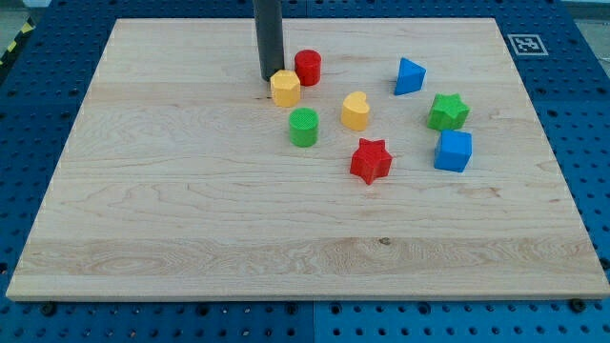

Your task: Move the red circle above the yellow heart

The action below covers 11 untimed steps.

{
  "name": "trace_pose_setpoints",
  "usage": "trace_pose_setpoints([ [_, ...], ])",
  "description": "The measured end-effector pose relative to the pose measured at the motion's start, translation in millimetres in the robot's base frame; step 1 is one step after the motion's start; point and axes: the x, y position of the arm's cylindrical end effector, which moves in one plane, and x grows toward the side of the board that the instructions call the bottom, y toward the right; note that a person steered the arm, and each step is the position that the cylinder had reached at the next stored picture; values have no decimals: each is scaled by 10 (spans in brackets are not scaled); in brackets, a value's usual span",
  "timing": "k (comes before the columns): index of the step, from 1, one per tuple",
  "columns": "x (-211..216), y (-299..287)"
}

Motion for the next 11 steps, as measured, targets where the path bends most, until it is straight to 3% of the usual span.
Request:
trace_pose_setpoints([
  [4, -250, 284],
  [7, 27, 292],
  [11, 30, 445],
])
